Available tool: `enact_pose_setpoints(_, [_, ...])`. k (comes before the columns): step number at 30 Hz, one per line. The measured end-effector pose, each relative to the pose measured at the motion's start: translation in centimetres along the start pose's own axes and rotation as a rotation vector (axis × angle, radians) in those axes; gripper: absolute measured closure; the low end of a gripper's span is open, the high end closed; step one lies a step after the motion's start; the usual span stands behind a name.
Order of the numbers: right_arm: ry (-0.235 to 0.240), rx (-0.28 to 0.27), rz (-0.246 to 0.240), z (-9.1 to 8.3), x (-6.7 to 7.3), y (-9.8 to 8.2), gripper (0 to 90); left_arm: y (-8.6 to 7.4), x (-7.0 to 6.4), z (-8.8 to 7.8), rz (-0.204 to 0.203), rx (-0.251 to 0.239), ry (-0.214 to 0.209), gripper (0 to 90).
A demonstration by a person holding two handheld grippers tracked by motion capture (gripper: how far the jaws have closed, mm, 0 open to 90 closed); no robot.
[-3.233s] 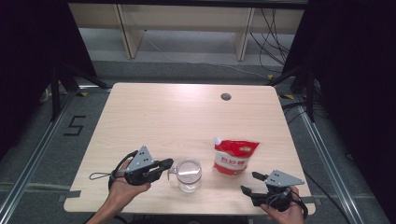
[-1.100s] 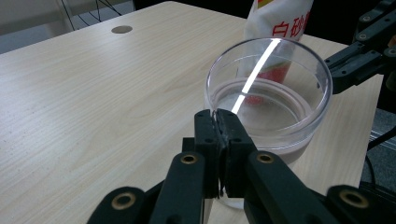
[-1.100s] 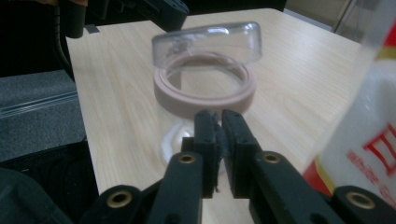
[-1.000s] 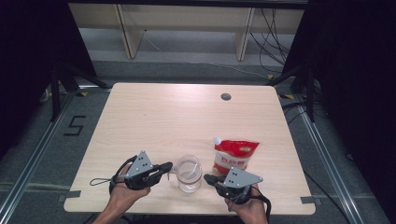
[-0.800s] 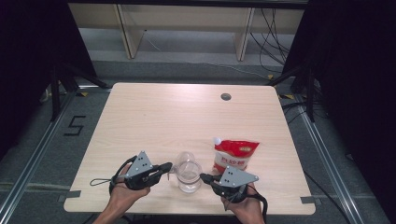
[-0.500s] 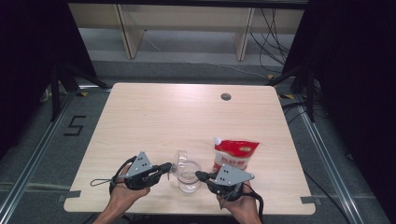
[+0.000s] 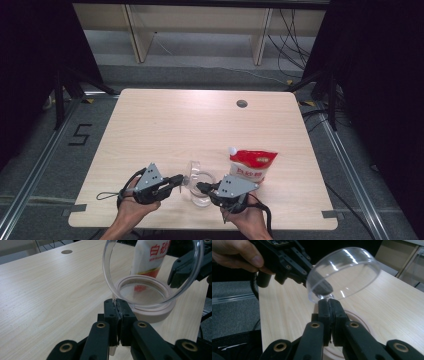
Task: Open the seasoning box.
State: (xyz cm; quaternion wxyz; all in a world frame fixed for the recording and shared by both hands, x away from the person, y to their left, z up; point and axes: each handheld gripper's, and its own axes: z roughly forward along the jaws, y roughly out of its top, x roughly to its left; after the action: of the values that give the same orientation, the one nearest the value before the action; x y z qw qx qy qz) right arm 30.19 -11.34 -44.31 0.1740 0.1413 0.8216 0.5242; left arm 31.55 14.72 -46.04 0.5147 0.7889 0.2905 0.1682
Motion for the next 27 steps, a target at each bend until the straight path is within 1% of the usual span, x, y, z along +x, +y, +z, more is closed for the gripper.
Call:
enact_pose_setpoints(1, [0.013, 0.003, -0.002, 0.2, 0.2, 0.1, 89.0, 0.0, 0.0, -0.1, -0.014, 0.004, 0.001, 84.7])
enact_pose_setpoints(2, [0.012, -0.004, 0.000, 0.3, 0.3, 0.2, 89.0, -0.1, 0.1, -0.1, 0.000, -0.004, -0.006, 83.7])
enact_pose_setpoints(3, [0.011, 0.001, -0.006, 0.4, 0.3, 0.3, 88.9, -0.1, 0.1, -0.3, -0.010, 0.000, 0.010, 82.6])
enact_pose_setpoints(4, [0.017, -0.001, -0.003, 0.6, 0.4, 0.4, 88.9, -0.2, 0.2, -0.5, 0.001, -0.003, 0.012, 80.6])
enact_pose_setpoints(5, [0.017, -0.001, -0.003, 0.6, 0.4, 0.4, 88.9, -0.3, 0.3, -0.6, 0.001, -0.002, 0.016, 80.6])
enact_pose_setpoints(6, [0.019, 0.003, 0.003, 0.7, 0.5, 0.6, 88.9, -0.5, 0.5, -1.0, 0.011, 0.007, 0.024, 76.9])
enact_pose_setpoints(7, [0.019, 0.003, 0.003, 0.7, 0.5, 0.6, 88.9, -0.5, 0.5, -1.0, 0.011, 0.007, 0.024, 75.4])
enact_pose_setpoints(8, [0.020, -0.003, 0.000, 0.9, 0.6, 0.8, 88.9, -0.7, 0.6, -1.2, 0.007, 0.013, 0.025, 73.5])
enact_pose_setpoints(9, [0.020, -0.003, 0.000, 0.9, 0.6, 0.8, 88.9, -0.9, 0.6, -1.4, 0.006, 0.019, 0.029, 73.5])
enact_pose_setpoints(10, [0.022, -0.002, -0.001, 1.0, 0.7, 0.9, 88.9, -1.2, 0.5, -1.5, -0.023, 0.017, 0.028, 71.8])
enact_pose_setpoints(11, [0.023, -0.009, -0.017, 1.1, 0.6, 1.0, 88.9, -1.5, 0.4, -1.8, -0.019, 0.027, 0.033, 70.1])
enact_pose_setpoints(12, [0.035, -0.006, -0.024, 1.4, 0.8, 1.3, 88.9, -1.7, 0.6, -2.0, 0.004, 0.029, 0.027, 66.3])
enact_pose_setpoints(13, [0.035, -0.006, -0.024, 1.4, 0.8, 1.3, 88.9, -1.9, 0.3, -2.1, -0.031, 0.030, 0.021, 66.3])
enact_pose_setpoints(14, [0.032, -0.006, -0.018, 1.4, 1.0, 1.3, 88.8, -2.1, 0.3, -2.3, -0.025, 0.035, 0.024, 64.9])
enact_pose_setpoints(15, [0.035, -0.011, -0.022, 1.7, 1.1, 1.3, 88.7, -2.2, 0.1, -2.4, -0.028, 0.041, 0.027, 62.4])
enact_pose_setpoints(16, [0.038, -0.001, -0.026, 1.8, 1.2, 1.4, 88.5, -2.3, 0.2, -2.5, -0.013, 0.044, 0.021, 59.8])
enact_pose_setpoints(17, [0.042, -0.005, -0.026, 2.0, 1.2, 1.4, 88.3, -2.4, 0.0, -2.5, -0.033, 0.050, 0.026, 57.7])
enact_pose_setpoints(18, [0.045, 0.001, -0.028, 2.0, 1.3, 1.4, 88.0, -2.6, 0.2, -2.5, -0.006, 0.052, 0.017, 54.9])
enact_pose_setpoints(19, [0.040, -0.006, -0.039, 2.1, 1.3, 1.4, 87.7, -2.7, 0.2, -2.5, 0.002, 0.066, 0.025, 50.5])
enact_pose_setpoints(20, [0.037, -0.005, -0.046, 2.0, 1.2, 1.4, 87.6, -2.8, 0.1, -2.4, -0.011, 0.068, 0.024, 47.9])
enact_pose_setpoints(22, [0.041, -0.002, -0.034, 1.7, 1.2, 1.4, 86.8, -3.2, 0.0, -2.4, -0.026, 0.081, 0.025, 44.2])
enact_pose_setpoints(23, [0.038, 0.002, -0.027, 1.2, 1.1, 1.2, 86.1, -3.4, -0.1, -2.4, -0.028, 0.084, 0.021, 42.1])
enact_pose_setpoints(24, [0.036, 0.003, -0.022, 0.8, 1.0, 1.0, 84.9, -3.5, -0.1, -2.4, -0.026, 0.093, 0.027, 39.4])
enact_pose_setpoints(25, [0.024, 0.007, -0.018, 0.3, 0.8, 0.7, 84.1, -3.6, 0.0, -2.4, -0.021, 0.097, 0.029, 37.0])
enact_pose_setpoints(26, [0.016, 0.000, -0.019, -0.3, 0.5, 0.3, 83.3, -3.7, -0.1, -2.4, -0.024, 0.095, 0.030, 34.7])
enact_pose_setpoints(27, [0.010, -0.002, 0.005, -0.9, 0.3, -0.1, 82.2, -3.8, 0.0, -2.4, -0.020, 0.091, 0.031, 31.9])
